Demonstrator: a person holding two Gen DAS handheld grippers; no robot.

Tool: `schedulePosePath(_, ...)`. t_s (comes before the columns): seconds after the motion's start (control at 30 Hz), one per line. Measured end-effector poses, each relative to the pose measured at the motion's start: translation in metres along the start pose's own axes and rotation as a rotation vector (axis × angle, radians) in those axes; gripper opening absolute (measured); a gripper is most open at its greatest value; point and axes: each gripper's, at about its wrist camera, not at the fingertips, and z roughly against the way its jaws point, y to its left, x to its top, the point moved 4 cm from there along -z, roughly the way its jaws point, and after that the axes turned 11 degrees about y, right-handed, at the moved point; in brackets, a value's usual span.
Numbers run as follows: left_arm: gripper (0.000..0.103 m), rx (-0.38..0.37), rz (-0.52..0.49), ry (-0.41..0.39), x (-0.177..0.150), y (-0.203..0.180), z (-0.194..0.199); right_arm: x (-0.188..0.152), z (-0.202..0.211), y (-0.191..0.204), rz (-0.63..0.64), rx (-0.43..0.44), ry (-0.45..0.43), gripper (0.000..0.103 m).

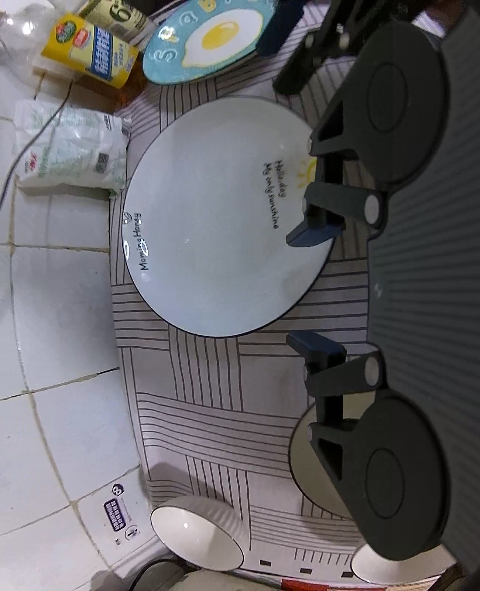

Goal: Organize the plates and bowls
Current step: 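Lower the white plate onto the cloth and open both grippers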

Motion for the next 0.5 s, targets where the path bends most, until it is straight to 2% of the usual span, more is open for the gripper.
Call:
schedulePosePath(0.1, 0.054, -0.013, 0.001, -0.014, -0.008, 0.000, 0.014, -0.005, 0.028, -0.008, -0.030, -0.016, -0.030, 0.061)
schedulePosePath(0.27, 0.059, -0.039, -0.017, -0.024, -0.019, -0.008, 0.035, -0.011, 0.066, -0.016, -0.031, -0.075, -0.071, 0.064)
schedulePosePath(0.33, 0.063, -0.057, -0.031, -0.021, -0.022, -0.013, 0.041, -0.012, 0.080, -0.019, -0.028, -0.090, -0.082, 0.066)
schedulePosePath(0.5, 0.065, -0.055, -0.091, -0.007, -0.030, -0.030, 0.049, -0.014, 0.111, -0.031, -0.029, -0.123, -0.110, 0.066)
